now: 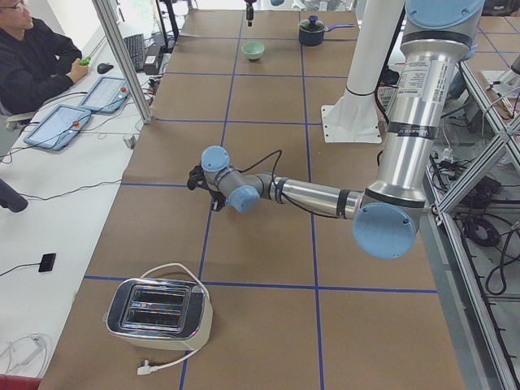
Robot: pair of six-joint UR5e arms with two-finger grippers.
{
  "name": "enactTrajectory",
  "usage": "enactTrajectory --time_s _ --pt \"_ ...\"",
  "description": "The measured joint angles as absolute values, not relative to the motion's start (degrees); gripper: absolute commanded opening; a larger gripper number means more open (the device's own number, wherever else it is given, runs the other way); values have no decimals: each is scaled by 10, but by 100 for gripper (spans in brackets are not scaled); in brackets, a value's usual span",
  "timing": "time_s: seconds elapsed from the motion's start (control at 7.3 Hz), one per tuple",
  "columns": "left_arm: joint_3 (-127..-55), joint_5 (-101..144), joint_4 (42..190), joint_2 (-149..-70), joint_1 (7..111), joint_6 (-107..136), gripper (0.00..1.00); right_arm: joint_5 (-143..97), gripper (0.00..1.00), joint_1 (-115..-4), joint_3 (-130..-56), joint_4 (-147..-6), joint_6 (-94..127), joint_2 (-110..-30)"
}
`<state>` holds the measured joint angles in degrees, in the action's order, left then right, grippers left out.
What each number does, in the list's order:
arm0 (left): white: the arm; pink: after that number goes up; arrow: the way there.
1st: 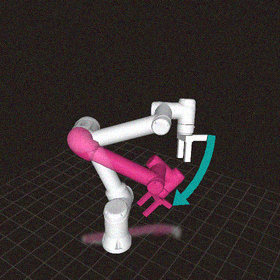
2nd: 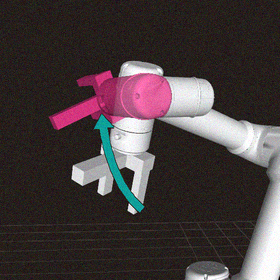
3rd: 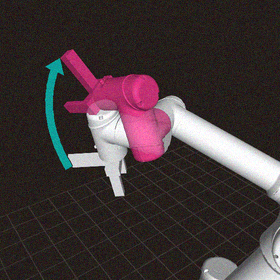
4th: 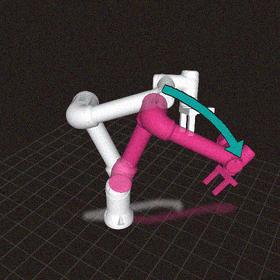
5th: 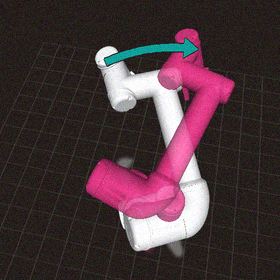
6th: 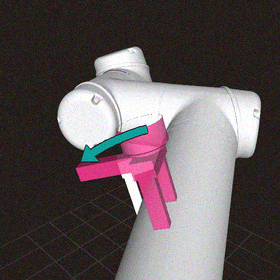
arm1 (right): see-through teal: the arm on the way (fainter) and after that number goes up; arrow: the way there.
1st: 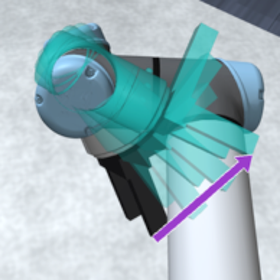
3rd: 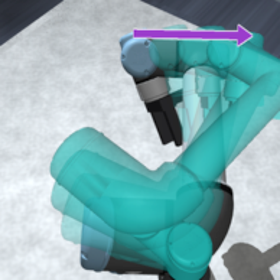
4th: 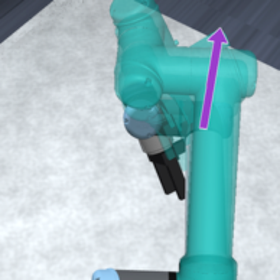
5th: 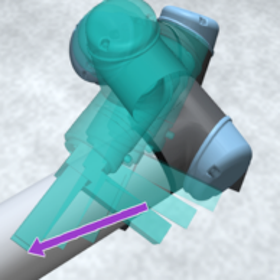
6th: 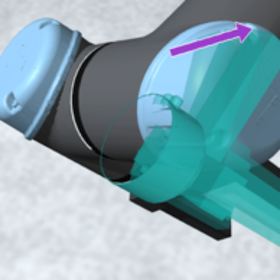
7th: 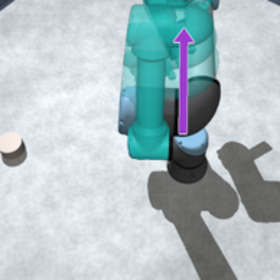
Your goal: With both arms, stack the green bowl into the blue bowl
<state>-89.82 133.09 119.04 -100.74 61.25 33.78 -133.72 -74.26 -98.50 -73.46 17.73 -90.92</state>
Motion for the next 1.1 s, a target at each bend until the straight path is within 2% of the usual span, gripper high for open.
enactTrajectory --time_s 0.27,0.41,0.82,1.1 --pt "-977 1328 1078 -1067 597 433 0 -1320 96 -722 -973 -731 175 -912" --pt "-992 1313 1057 -1101 567 493 0 -1306 96 -708 -955 -718 174 -912" --pt "-997 1230 994 -1202 462 624 0 -1292 96 -684 -890 -658 177 -899" --pt "-991 1182 982 -1231 410 666 0 -1291 96 -671 -879 -651 181 -889"
